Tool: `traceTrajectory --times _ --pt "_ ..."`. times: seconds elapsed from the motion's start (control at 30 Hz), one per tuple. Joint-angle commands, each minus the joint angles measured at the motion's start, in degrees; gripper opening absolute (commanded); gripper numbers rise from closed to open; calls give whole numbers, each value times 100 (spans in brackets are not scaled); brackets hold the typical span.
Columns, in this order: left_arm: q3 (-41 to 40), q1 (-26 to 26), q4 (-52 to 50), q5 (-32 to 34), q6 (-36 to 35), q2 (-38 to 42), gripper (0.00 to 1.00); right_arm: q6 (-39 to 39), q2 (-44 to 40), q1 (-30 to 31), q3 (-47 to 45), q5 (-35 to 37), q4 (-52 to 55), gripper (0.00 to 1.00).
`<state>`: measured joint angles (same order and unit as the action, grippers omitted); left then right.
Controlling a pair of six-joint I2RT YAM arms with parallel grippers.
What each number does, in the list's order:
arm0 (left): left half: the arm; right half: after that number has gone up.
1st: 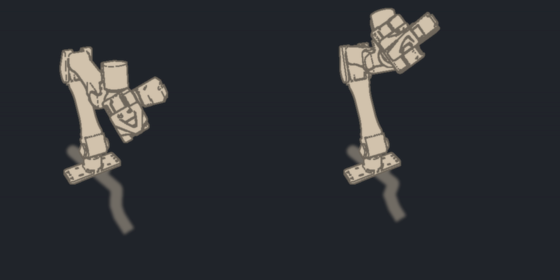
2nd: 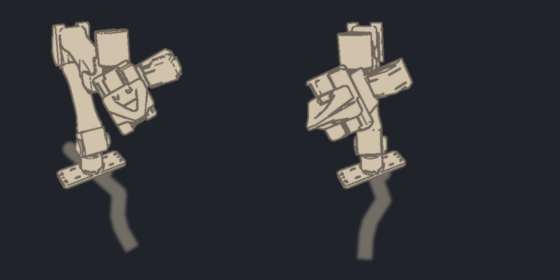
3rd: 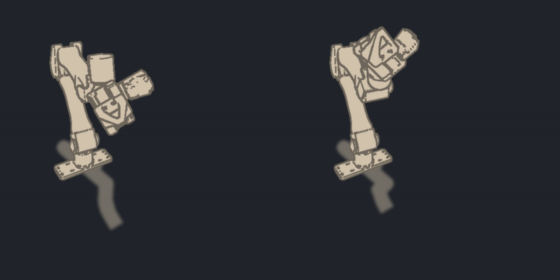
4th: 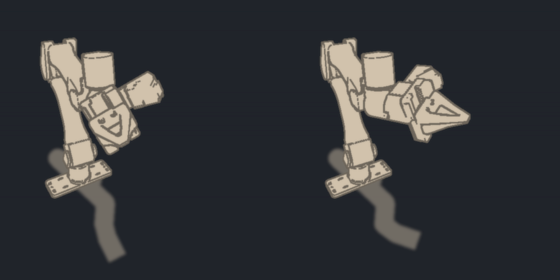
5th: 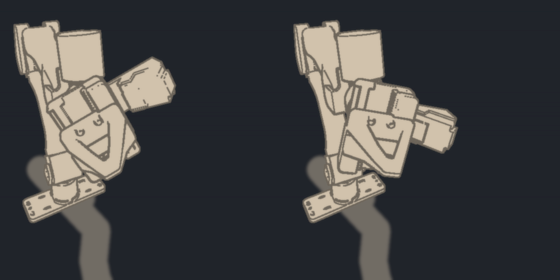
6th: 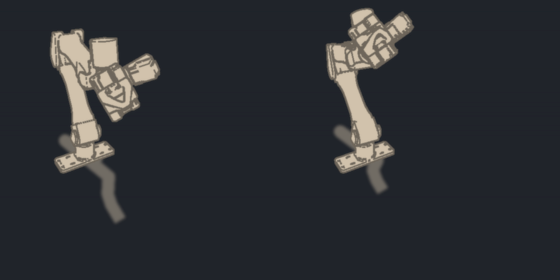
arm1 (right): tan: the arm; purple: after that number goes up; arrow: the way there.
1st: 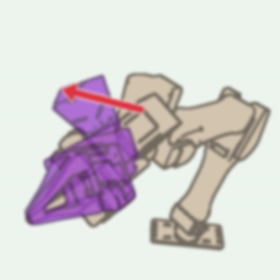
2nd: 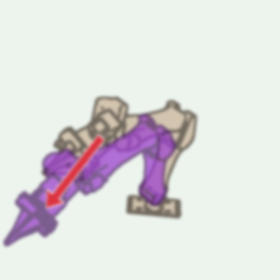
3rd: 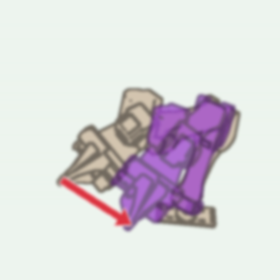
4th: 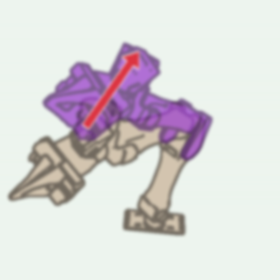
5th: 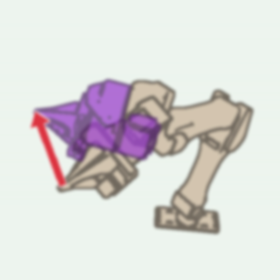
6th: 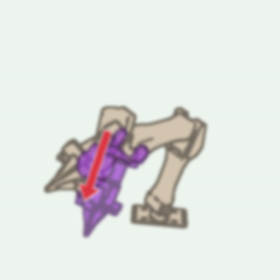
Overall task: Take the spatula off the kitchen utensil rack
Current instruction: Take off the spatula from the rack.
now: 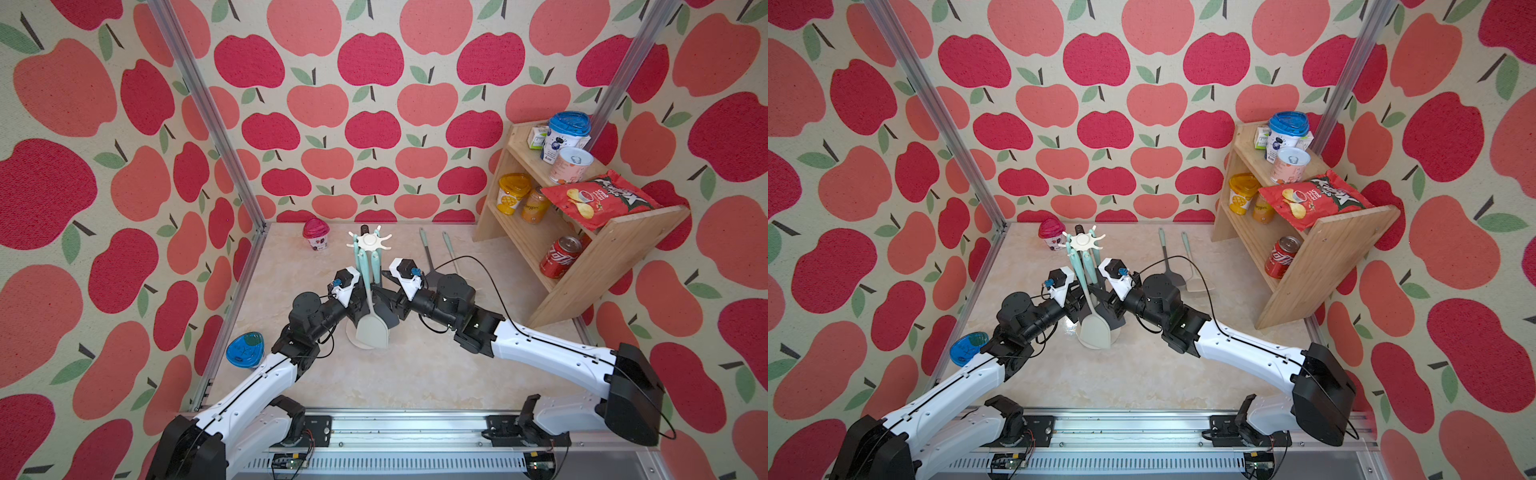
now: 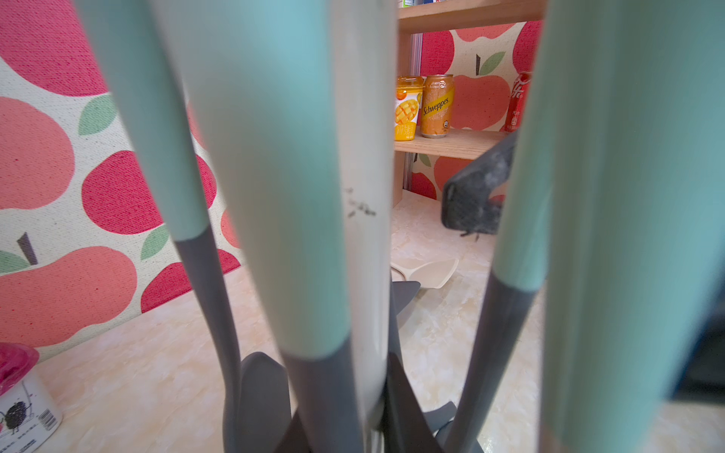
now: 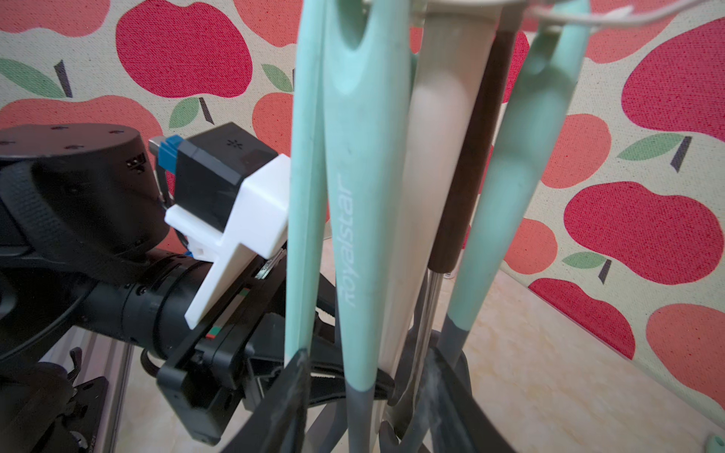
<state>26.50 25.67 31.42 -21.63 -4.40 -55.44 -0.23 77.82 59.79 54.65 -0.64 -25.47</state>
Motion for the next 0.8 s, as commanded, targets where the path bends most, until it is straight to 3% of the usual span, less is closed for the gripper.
traceTrajectory --times 0.0,0.37,0.53,0.77 --pt "-259 -1 -1120 187 -280 -163 0 -93 -23 17 144 98 -132 48" --pt "-277 -1 -1128 188 -280 -132 0 -88 130 21 186 123 -221 42" --pt "-286 -1 -1126 210 -298 -80 0 -93 151 19 195 109 -208 35" --pt "-303 -8 -1140 212 -307 -42 0 -124 168 16 230 -1 -223 16"
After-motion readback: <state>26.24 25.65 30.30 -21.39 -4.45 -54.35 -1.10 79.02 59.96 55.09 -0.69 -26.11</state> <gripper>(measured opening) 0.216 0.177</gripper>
